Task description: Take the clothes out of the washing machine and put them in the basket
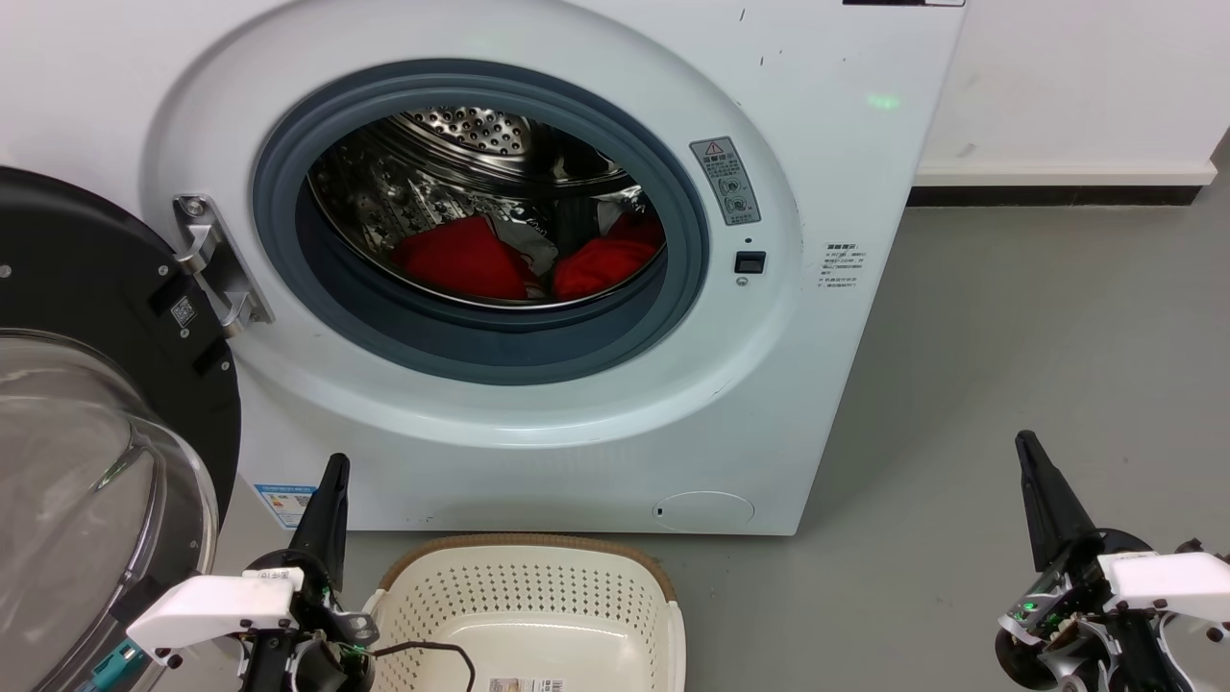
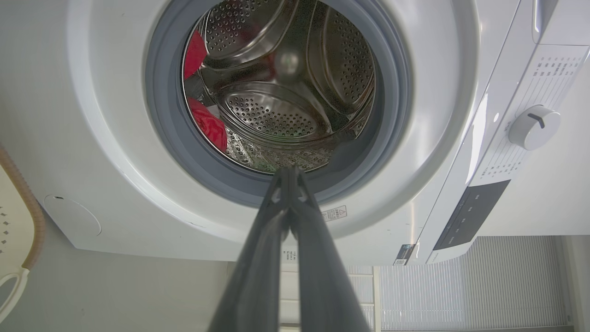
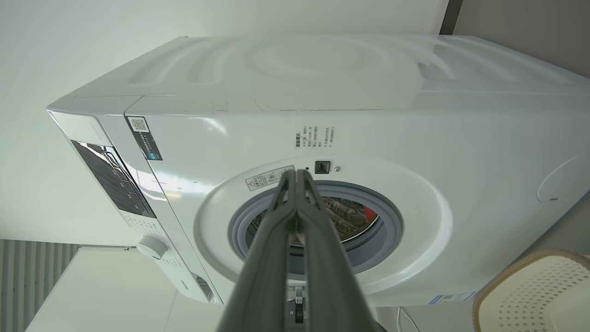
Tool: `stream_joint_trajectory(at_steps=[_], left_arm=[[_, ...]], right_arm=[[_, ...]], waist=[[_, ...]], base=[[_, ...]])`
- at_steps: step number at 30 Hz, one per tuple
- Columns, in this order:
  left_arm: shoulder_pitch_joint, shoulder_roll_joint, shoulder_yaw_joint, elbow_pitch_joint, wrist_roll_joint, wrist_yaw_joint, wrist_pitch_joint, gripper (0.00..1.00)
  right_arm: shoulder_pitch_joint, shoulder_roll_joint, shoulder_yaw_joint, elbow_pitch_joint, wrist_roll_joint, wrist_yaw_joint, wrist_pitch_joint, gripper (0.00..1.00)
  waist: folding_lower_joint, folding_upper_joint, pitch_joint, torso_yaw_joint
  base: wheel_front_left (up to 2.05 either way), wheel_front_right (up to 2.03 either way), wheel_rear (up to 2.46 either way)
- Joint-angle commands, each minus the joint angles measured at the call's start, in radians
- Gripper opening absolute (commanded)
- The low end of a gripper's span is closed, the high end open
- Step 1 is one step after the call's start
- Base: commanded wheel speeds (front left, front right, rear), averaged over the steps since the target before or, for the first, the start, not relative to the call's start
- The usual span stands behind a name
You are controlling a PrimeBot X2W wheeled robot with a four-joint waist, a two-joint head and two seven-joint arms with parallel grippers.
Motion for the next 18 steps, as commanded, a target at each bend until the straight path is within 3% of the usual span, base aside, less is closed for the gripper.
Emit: stream_joint_trajectory(at_steps=[1,18], left_arm=[[-0.006,-0.002,0.002,-0.001,-0.002,-0.004,0.002,0.00],[-0.006,-0.002,0.002,-0.001,-0.002,-0.004,0.002,0.00]], right_arm=[[-0.013,0.002,0.001,0.001,0.001,0.000,0.000,0.00],[-0.013,0.002,0.001,0.001,0.001,0.000,0.000,0.00]], waist=[[0.0000,0.0000,0.000,0.000],[0.0000,0.0000,0.000,0.000]], base=[[0.00,0.00,0.00],[0.00,0.00,0.00]])
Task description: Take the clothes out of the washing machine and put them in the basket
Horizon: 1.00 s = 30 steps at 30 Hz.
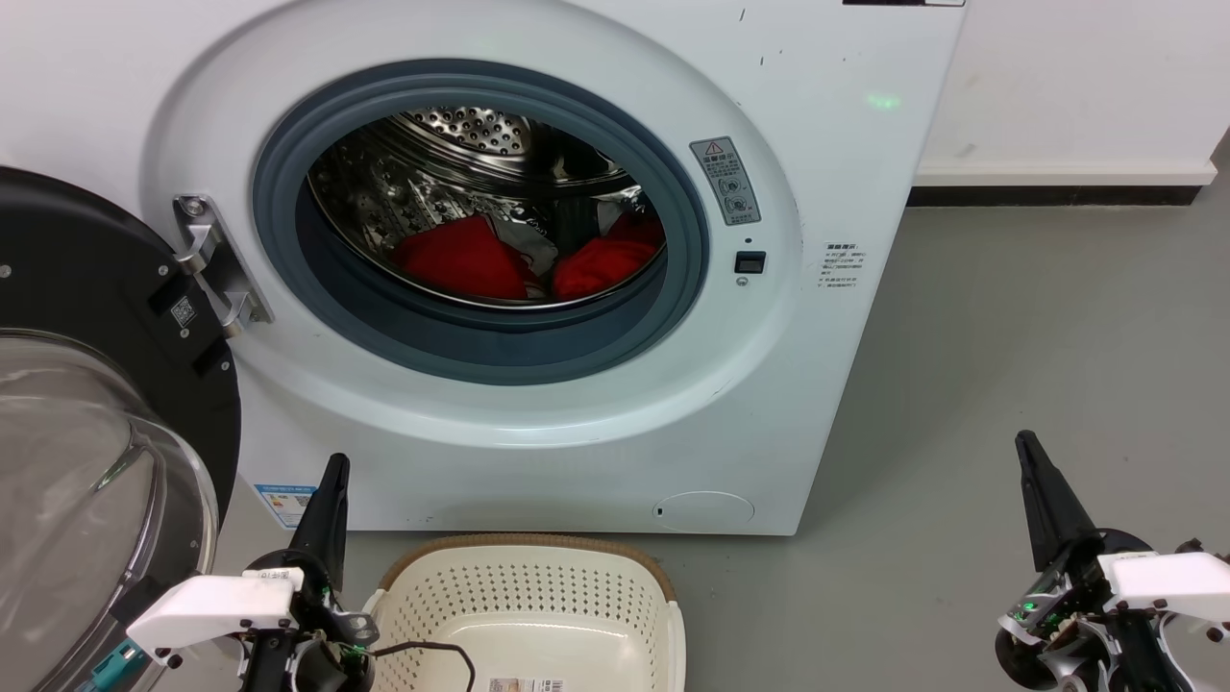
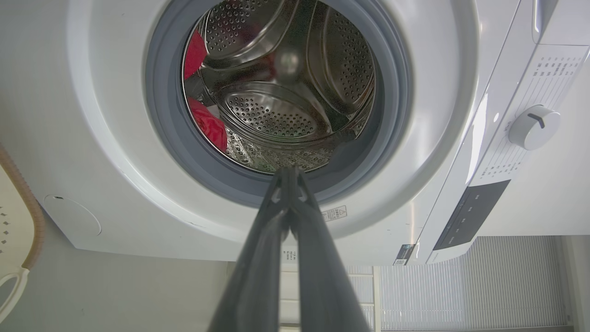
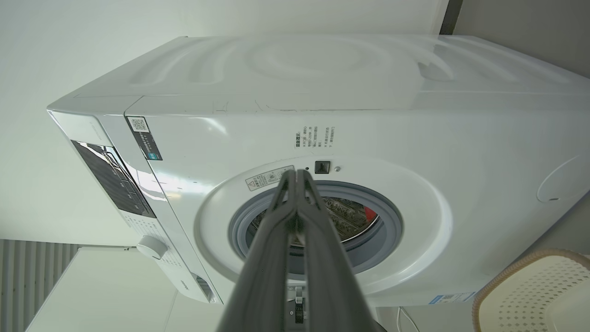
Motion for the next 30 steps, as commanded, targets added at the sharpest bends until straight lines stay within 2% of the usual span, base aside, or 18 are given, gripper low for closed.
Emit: stream_joint_trajectory(at_steps=[1,30], left_arm=[[-0.006,-0.002,0.002,-0.001,-0.002,-0.004,0.002,0.00],[-0.006,-0.002,0.002,-0.001,-0.002,-0.004,0.002,0.00]], right_arm=[[-0.013,0.002,0.001,0.001,0.001,0.000,0.000,0.00],[-0.013,0.002,0.001,0.001,0.001,0.000,0.000,0.00]], waist=[[0.0000,0.0000,0.000,0.000],[0.0000,0.0000,0.000,0.000]], base=[[0.00,0.00,0.00],[0.00,0.00,0.00]])
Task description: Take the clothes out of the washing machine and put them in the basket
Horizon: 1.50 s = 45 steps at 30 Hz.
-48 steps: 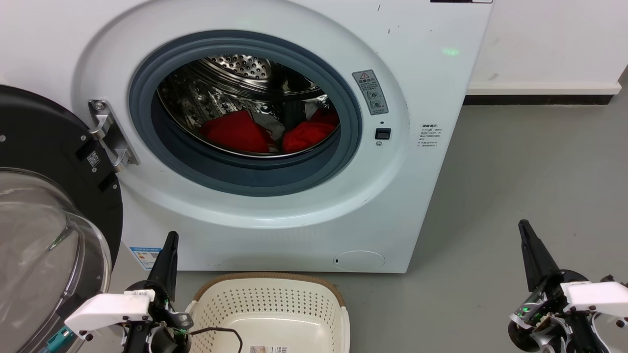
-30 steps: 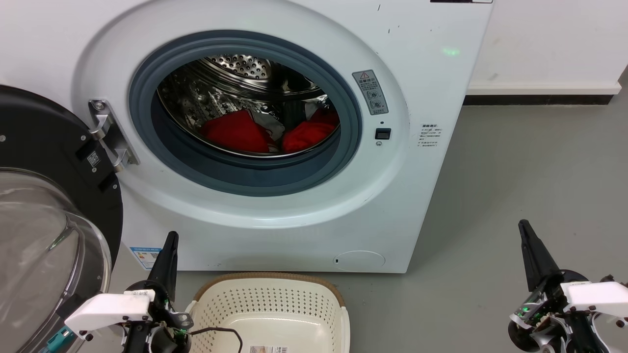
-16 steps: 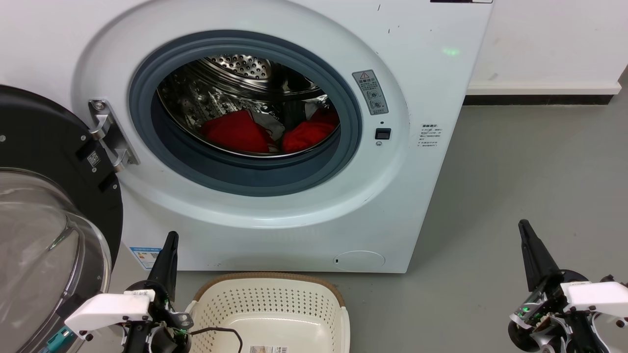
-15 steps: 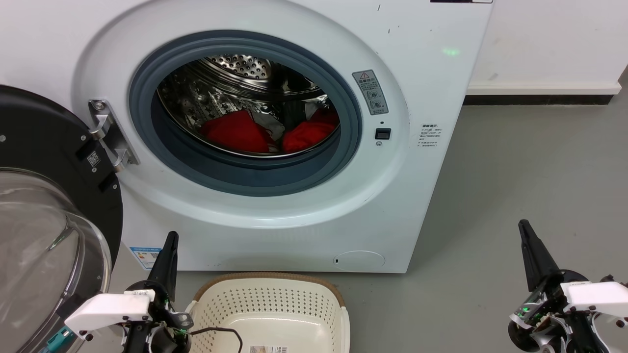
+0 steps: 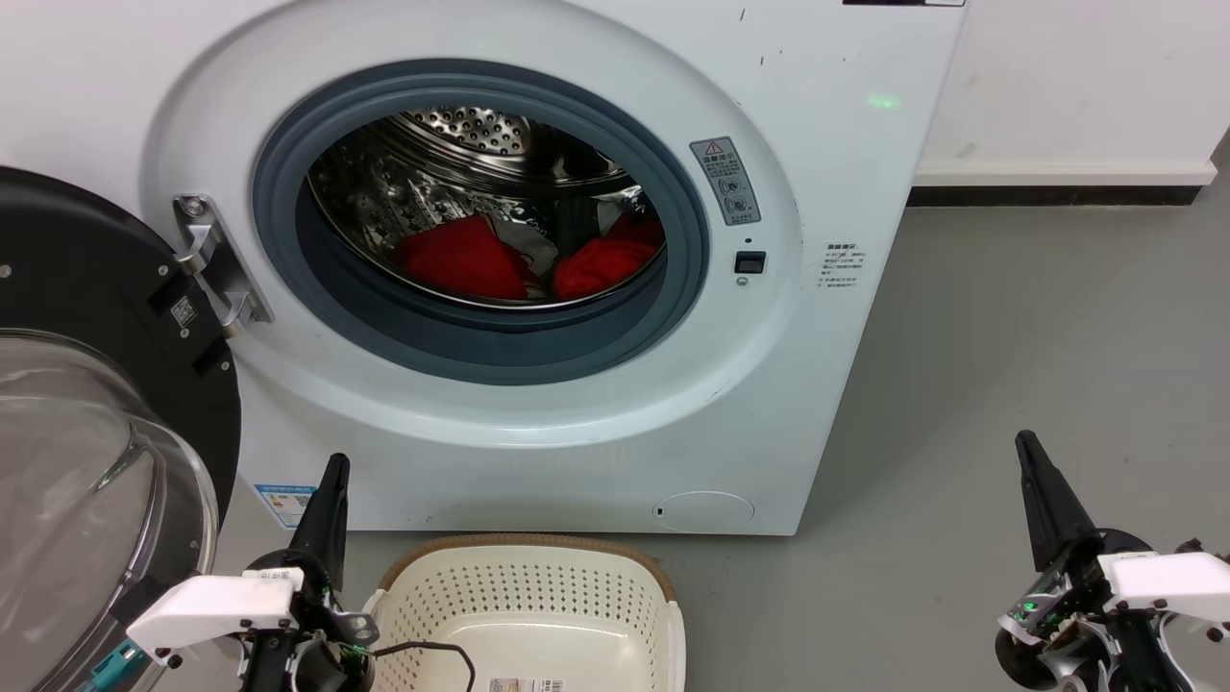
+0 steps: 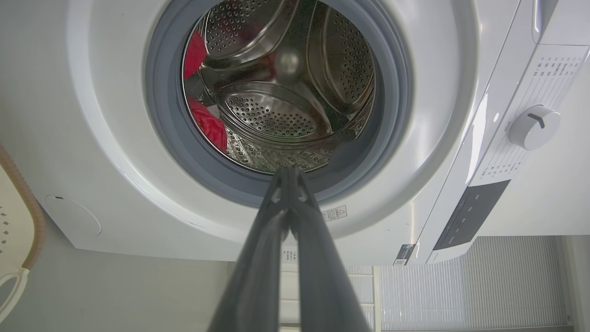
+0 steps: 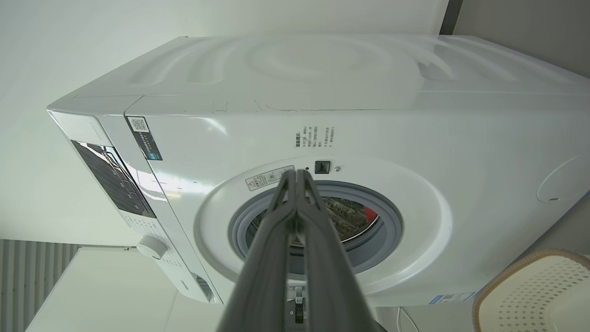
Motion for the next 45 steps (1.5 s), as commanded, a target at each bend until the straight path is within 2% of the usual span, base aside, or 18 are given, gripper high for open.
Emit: stream_joint_trajectory(at_steps=[1,10,11,19,27,28,45], left_arm=[[-0.006,-0.002,0.002,-0.001,-0.002,-0.004,0.002,0.00],[-0.006,-0.002,0.002,-0.001,-0.002,-0.004,0.002,0.00],[0.001,0.000,-0.001,0.003,0.000,0.000,-0.001,1.00],[0.020,-0.001,-0.007,0.000,0.043,0.000,-0.033,1.00],[0.026,-0.001,-0.024,-0.047,0.221,0.044,-0.072,1.00],[0.026,-0.001,-0.024,-0.047,0.221,0.044,-0.072,1.00],[0.055,-0.001,-0.072,-0.123,0.563,0.130,-0.143,1.00]], right_arm=[[-0.013,0.002,0.001,0.001,0.001,0.000,0.000,0.00],[-0.013,0.002,0.001,0.001,0.001,0.000,0.000,0.00],[0.002,0.000,0.000,0.002,0.000,0.000,-0.001,1.00],[0.025,0.002,0.000,0.008,-0.040,0.000,-0.033,1.00],[0.040,0.002,-0.003,-0.059,-0.265,0.000,-0.072,1.00],[0.040,0.002,-0.003,-0.059,-0.265,0.000,-0.072,1.00],[0.088,0.001,0.048,-0.149,-0.690,0.000,-0.143,1.00]], waist=[[0.0000,0.0000,0.000,0.000],[0.0000,0.0000,0.000,0.000],[0.0000,0.0000,0.000,0.000],[0.0000,0.0000,0.001,0.000],[0.0000,0.0000,0.003,0.000],[0.0000,0.0000,0.003,0.000],[0.0000,0.0000,0.008,0.000]], base=[[0.00,0.00,0.00],[0.00,0.00,0.00],[0.00,0.00,0.00],[0.00,0.00,0.00],[0.00,0.00,0.00],[0.00,0.00,0.00],[0.00,0.00,0.00]])
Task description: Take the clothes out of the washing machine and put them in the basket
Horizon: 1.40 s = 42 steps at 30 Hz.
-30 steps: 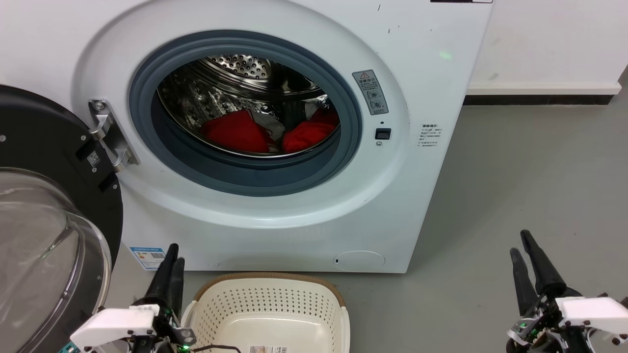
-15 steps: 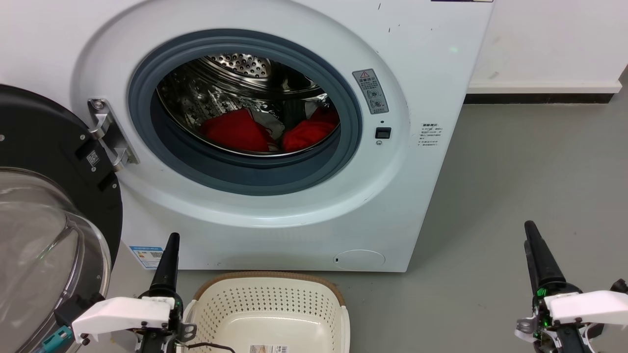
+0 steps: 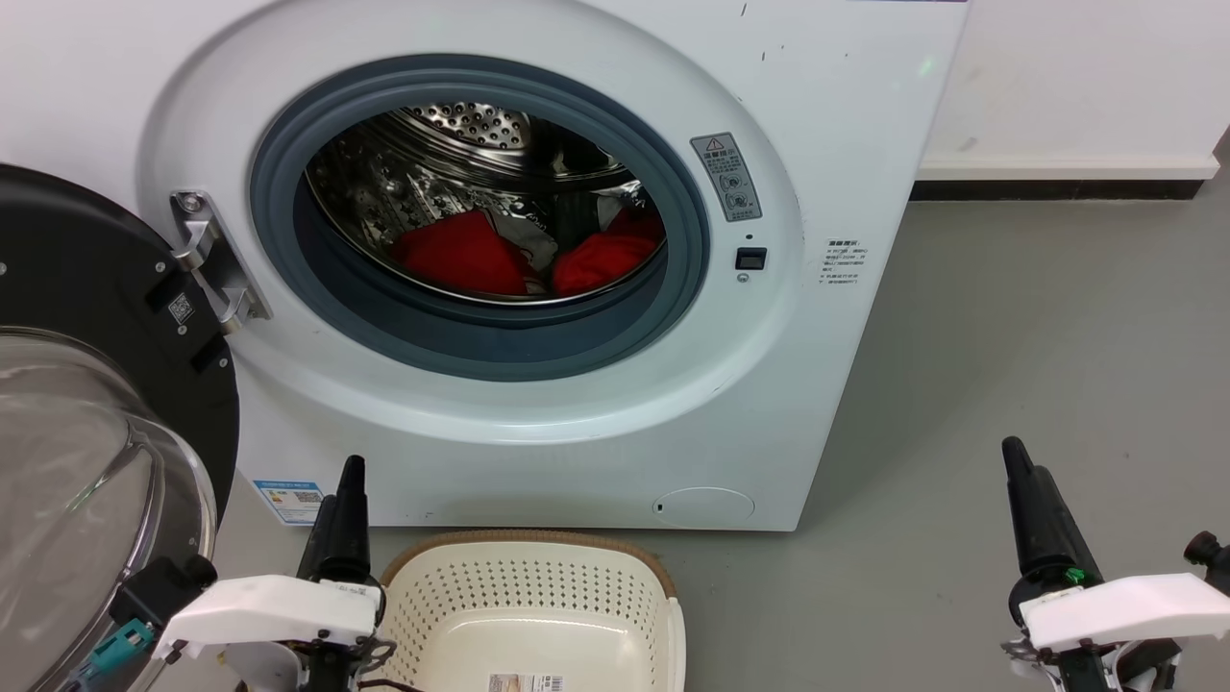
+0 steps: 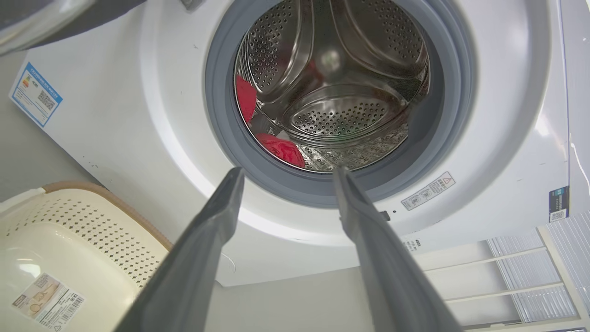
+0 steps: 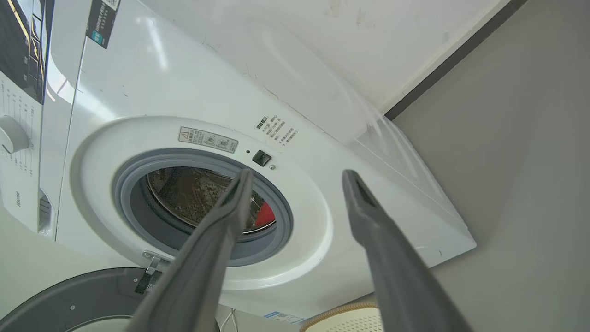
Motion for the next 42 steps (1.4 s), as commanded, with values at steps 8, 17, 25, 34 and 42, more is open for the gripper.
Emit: stream_joint_trajectory(at_steps=[8,17,25,34,42], left_arm=[[0.006,0.002,-0.022,-0.050,0.157,0.023,-0.037,1.00],[0.021,0.002,-0.035,-0.074,0.273,0.041,-0.067,1.00],[0.032,0.002,-0.046,-0.086,0.367,0.048,-0.092,1.00],[0.048,0.002,-0.053,-0.098,0.465,0.051,-0.118,1.00],[0.054,0.002,-0.057,-0.108,0.546,0.051,-0.138,1.00]], right_arm=[[0.014,-0.004,0.014,-0.046,-0.168,0.000,-0.039,1.00],[0.031,-0.005,0.020,-0.077,-0.304,0.000,-0.070,1.00],[0.050,-0.005,0.022,-0.099,-0.409,0.000,-0.094,1.00],[0.069,-0.005,0.024,-0.129,-0.509,0.000,-0.120,1.00],[0.084,-0.006,0.024,-0.156,-0.594,0.000,-0.142,1.00]], waist=[[0.0000,0.0000,0.002,0.000],[0.0000,0.0000,0.006,0.000],[0.0000,0.0000,0.007,0.001],[0.0000,0.0000,0.008,0.000],[0.0000,0.0000,0.010,-0.001]], base=[[0.00,0.00,0.00],[0.00,0.00,0.00],[0.00,0.00,0.00],[0.00,0.00,0.00],[0.00,0.00,0.00]])
